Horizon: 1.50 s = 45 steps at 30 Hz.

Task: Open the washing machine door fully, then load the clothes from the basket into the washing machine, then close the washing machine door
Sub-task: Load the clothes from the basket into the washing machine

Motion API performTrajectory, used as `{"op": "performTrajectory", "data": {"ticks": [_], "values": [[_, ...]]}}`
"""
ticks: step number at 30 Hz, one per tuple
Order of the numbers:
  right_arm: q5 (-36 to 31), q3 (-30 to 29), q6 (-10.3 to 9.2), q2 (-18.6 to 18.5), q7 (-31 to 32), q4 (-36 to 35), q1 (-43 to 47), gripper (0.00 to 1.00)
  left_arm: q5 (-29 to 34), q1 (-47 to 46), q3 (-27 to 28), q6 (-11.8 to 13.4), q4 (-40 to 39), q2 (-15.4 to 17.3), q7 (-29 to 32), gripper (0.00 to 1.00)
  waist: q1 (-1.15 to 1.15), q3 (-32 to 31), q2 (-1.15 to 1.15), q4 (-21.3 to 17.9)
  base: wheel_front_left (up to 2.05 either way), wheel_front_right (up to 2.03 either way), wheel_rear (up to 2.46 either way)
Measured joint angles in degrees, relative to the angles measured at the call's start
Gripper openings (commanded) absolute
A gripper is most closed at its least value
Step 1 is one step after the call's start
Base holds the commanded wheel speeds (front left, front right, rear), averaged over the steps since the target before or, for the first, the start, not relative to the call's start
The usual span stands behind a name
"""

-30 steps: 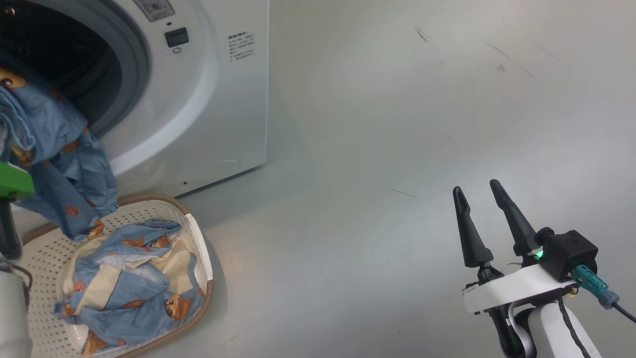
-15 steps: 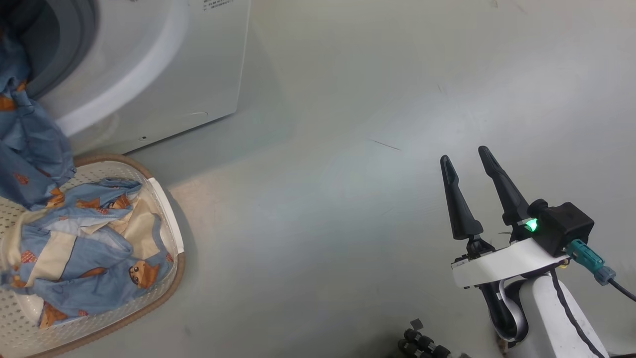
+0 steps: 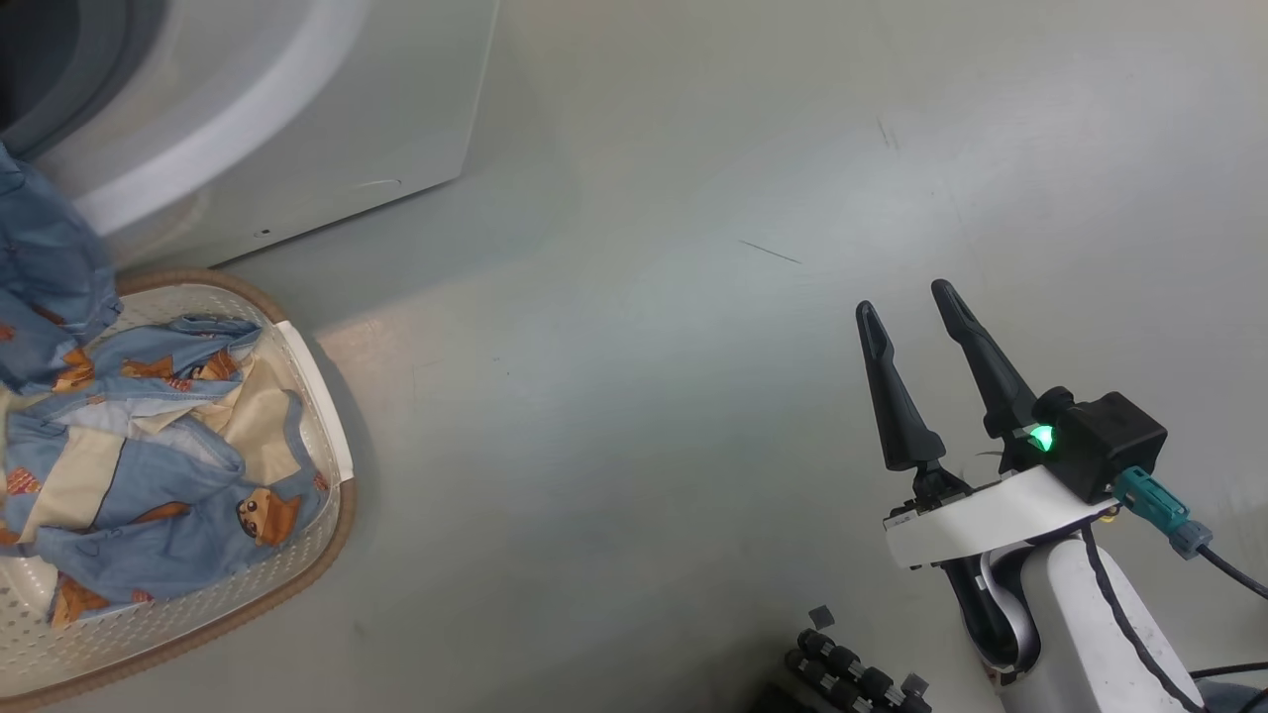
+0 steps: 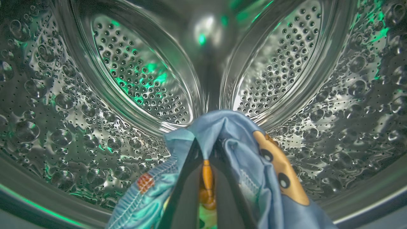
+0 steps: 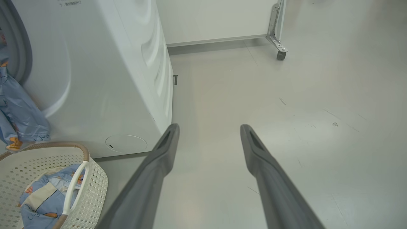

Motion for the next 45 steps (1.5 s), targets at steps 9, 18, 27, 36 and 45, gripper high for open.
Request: {"op": "performTrajectory", "data": {"ticks": [9, 18, 27, 36, 45], "values": [[0.00, -0.42, 0.00, -0.01, 0.00, -0.13, -0.01, 1.00, 0.13, -7.81, -0.30, 0.75, 2.33, 0.40, -2.36, 0.00, 0.00, 1.72, 0.00, -0.33, 0.00, 0.00, 0.00], [0.00, -0.09, 0.00, -0.03, 0.00, -0.02, -0.01, 1.00, 2.10, -9.13, -1.93, 1.49, 8.73, 0.36, -3.27, 0.00, 0.00, 2.16, 0.00, -0.15, 0.00, 0.00, 0.00], [0.00, -0.25, 0.00, -0.02, 0.00, 0.60, -0.07, 1.00, 3.64, -9.09, -3.08, 3.52, 14.47, -0.88, -3.54, 1.00, 0.00, 0.86, 0.00, 1.36, 0.00, 0.00, 0.00], [-0.09, -1.13, 0.00, -0.74, 0.00, 0.85, -0.79, 1.00, 3.36, -9.00, -3.26, 4.01, 18.76, -4.48, -4.09, 1.00, -0.01, -1.88, 0.00, 3.21, 0.00, 0.00, 0.00], [-0.10, -2.53, 0.00, -1.48, 0.00, 0.70, -0.77, 1.00, 2.96, -9.03, -3.57, 4.50, 21.09, -8.15, -4.12, 1.00, -0.01, -3.87, 0.00, 6.20, 0.00, 0.00, 0.00]]}}
